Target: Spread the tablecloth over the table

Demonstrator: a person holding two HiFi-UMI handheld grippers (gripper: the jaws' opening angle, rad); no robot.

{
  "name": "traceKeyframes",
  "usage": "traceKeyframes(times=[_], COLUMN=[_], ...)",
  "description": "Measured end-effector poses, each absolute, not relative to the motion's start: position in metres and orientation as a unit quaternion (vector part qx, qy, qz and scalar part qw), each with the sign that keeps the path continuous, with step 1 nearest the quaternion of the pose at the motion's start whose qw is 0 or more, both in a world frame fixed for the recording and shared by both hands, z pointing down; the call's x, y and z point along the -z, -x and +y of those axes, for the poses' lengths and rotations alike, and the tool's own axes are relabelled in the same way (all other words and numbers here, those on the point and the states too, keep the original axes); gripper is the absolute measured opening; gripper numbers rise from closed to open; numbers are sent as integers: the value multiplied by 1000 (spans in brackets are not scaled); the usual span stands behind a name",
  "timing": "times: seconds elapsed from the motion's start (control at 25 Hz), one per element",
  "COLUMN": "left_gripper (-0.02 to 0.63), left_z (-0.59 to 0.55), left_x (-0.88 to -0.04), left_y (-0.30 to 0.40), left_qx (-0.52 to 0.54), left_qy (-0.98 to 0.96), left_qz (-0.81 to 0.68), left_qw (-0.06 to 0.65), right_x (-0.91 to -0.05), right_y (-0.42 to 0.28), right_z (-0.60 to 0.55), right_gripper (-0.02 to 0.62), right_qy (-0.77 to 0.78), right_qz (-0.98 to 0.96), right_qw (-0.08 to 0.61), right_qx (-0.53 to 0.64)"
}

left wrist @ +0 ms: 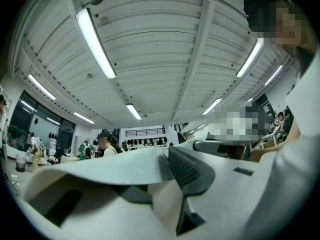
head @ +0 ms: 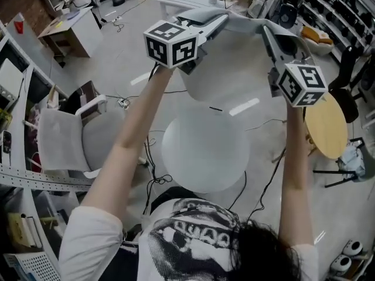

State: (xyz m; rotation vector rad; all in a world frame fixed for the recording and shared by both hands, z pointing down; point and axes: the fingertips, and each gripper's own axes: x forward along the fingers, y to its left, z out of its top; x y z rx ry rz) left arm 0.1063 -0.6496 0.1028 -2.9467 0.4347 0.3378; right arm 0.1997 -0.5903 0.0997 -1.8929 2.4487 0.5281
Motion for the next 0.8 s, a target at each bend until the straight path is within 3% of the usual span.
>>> traceKeyframes(times=[0.36,0.8], left_gripper=[101,101], left_z=[-639,-582], left_x=[-193,-263], left_y=[-108,-95], left_qx=[-76,-17], left_qy=[989,986], left_qz=[130,168], left_qw=[13,-16], right_x=[-185,-258], right_y=[-196,-187], right_z=[-575,-517], right_gripper=[74,71], right_qy=[619,602], right_qz=[775,797], right_qw=[-52,-38], right_qx=[-112,-35])
